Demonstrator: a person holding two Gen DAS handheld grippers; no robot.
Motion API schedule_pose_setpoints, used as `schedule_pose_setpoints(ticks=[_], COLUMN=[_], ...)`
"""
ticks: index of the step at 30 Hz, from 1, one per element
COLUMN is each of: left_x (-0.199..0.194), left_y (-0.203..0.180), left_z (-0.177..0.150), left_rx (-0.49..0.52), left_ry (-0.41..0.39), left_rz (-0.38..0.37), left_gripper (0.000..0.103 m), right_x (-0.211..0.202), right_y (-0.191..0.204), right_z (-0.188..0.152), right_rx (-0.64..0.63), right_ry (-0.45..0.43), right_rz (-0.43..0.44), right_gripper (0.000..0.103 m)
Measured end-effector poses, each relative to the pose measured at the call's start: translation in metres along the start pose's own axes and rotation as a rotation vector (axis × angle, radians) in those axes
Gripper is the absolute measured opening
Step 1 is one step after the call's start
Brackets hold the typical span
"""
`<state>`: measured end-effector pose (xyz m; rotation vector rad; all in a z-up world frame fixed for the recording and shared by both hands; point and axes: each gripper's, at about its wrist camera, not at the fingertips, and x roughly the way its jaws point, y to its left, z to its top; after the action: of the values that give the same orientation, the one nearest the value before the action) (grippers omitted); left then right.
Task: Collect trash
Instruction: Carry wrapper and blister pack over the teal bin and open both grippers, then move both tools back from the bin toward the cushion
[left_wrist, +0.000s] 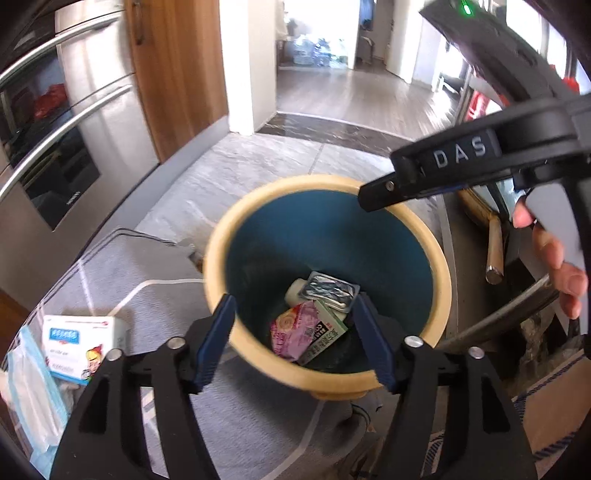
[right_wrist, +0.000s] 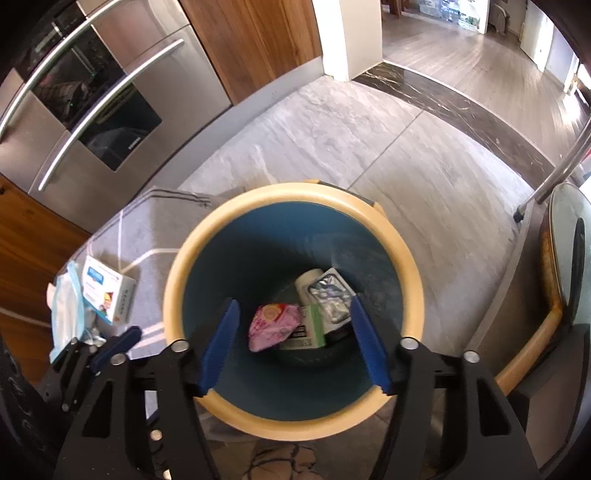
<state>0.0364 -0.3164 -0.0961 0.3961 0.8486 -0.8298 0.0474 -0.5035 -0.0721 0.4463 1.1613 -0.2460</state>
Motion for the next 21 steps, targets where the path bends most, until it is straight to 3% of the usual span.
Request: schedule_pose_setpoints(ticks=[7, 16, 21], left_x=[-0.035, -0.085, -0.113], left_y=[0.027, 0.069, 0.099], left_z=[-0.009, -0.023, -0.036], left_rx=[-0.048, -0.118, -0.176], left_ry=[-0.047, -0.106, -0.135], left_rz=[0.057, 0.149, 0.182], left_gripper=[0.081, 0.084, 0.085], right_x=[-0.01, -0.039, -0.043], right_y=[0.025, 0.082, 0.107], right_z=[0.001, 0.003, 0.004], right_rx=[-0.023, -0.079, -0.067], right_ry=[-0.04, -0.177, -0.182], right_rz=[0.003, 0.053, 0.125], right_gripper=[0.085, 0.092, 0.093])
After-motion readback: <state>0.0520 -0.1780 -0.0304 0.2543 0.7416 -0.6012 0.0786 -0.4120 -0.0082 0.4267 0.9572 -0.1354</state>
